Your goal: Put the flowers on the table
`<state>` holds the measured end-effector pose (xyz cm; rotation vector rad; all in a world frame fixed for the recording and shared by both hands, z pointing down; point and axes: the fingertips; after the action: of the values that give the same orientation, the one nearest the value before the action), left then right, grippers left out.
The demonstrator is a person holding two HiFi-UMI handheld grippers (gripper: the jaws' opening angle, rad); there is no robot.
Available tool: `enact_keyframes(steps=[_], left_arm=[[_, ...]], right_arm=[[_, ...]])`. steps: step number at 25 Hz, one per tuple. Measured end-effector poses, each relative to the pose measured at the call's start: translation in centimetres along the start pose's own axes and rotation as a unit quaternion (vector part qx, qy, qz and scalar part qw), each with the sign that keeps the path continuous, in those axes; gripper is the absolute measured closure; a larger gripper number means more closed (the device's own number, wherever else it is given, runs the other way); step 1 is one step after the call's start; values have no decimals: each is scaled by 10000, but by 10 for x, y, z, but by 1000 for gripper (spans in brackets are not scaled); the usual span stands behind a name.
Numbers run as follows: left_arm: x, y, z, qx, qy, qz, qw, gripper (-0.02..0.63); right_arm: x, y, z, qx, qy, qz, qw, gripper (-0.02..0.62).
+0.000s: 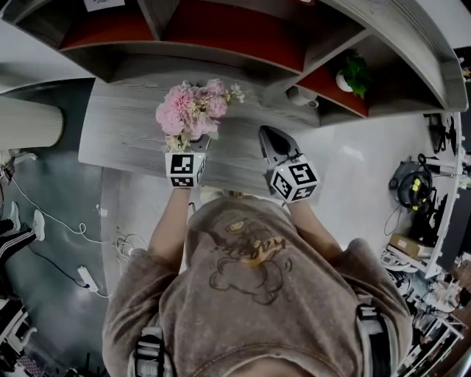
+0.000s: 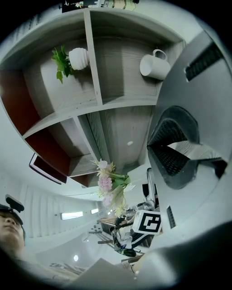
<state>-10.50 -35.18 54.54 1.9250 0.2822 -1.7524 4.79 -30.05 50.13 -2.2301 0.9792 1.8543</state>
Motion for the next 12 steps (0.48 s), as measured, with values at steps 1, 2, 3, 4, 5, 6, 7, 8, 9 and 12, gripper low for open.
enact_keyframes(steps=[1, 2, 3, 4, 5, 6, 7, 8, 9, 12], left_arm=[[-1, 2, 0, -10, -2, -10, 10000, 270], [-1, 5, 1, -25, 0, -13, 10000, 270], [-2, 7, 1, -43, 1, -7, 10000, 270], [-3, 9, 1, -62, -1, 1, 10000, 270], [-4, 11, 1, -80, -5, 9, 10000, 270], [-5, 13, 1, -94, -7, 15, 10000, 270], [-6, 15, 2, -104, -2, 18, 9999, 270], [-6, 17, 3, -112, 8, 20, 9999, 270], [-7, 19, 4, -118, 20, 23, 9999, 270], [-10, 23, 6, -127, 28, 37, 9999, 270]], right_arm=[[0, 0, -1, -20, -1, 10, 10000, 600], [0, 1, -2, -38, 1, 15, 10000, 601], [1, 1, -3, -55, 7, 19, 10000, 600], [0, 1, -3, -69, 12, 24, 10000, 600], [0, 1, -3, -82, 15, 33, 10000, 601], [0, 1, -3, -92, 14, 42, 9999, 600], [0, 1, -3, -100, 11, 50, 9999, 600], [1, 2, -3, -107, 7, 56, 9999, 600], [1, 2, -3, -115, 3, 60, 9999, 600], [0, 0, -6, -173, 2, 66, 9998, 600]])
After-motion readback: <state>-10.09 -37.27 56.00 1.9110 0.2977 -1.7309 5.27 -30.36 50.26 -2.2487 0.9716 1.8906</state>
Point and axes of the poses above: the fingertips, and each gripper's own axes: y forward along the fingers, z to its left, x out of its top, and after that the axes turned 4 degrees about y, right-handed
